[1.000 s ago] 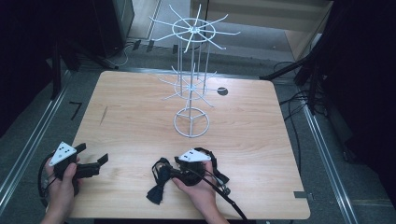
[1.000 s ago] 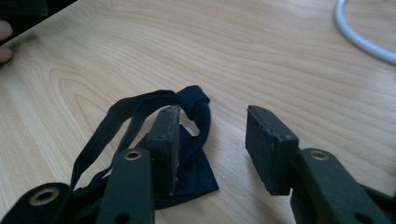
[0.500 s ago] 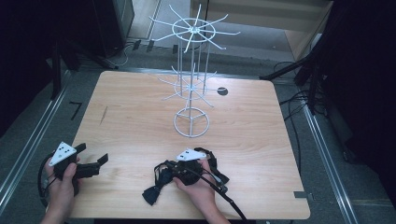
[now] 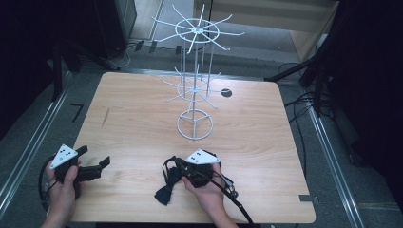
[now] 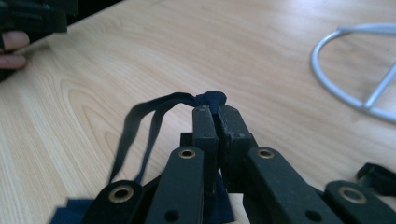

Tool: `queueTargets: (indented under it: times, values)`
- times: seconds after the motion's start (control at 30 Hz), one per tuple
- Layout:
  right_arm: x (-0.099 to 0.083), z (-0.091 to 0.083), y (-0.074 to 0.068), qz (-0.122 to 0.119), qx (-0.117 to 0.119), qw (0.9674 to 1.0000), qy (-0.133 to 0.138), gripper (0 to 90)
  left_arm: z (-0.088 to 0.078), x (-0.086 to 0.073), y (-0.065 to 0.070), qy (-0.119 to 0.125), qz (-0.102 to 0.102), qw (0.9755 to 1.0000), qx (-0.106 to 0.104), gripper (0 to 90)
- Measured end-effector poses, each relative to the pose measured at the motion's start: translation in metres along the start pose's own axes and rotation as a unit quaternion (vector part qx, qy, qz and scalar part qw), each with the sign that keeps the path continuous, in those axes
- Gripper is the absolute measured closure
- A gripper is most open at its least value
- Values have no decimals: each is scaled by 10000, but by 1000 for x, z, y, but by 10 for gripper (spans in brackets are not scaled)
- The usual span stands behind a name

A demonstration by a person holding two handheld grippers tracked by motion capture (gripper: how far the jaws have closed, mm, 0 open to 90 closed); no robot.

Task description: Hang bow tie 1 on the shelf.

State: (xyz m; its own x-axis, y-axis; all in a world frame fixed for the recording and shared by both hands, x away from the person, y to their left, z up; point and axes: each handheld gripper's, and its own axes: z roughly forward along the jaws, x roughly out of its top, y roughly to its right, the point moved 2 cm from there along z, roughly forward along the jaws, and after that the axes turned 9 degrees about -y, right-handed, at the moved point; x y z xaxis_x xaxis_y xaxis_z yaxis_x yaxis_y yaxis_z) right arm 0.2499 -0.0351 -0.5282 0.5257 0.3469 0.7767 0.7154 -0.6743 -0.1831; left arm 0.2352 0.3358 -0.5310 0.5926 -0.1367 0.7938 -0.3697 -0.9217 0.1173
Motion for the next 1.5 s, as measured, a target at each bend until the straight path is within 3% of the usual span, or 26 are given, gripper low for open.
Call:
queueTargets:
  times: [0.4, 1.27, 1.5]
  values:
    - [19, -26, 3, -188, -229, 9984, 474, 881, 0, 0, 0, -7, 6, 10000, 5, 0]
    - [57, -65, 14, -136, -511, 9915, 1191, 881, 0, 0, 0, 9, -9, 10000, -3, 0]
    - [69, -72, 11, -171, -577, 9892, 1338, 881, 0, 0, 0, 10, -4, 10000, -22, 0]
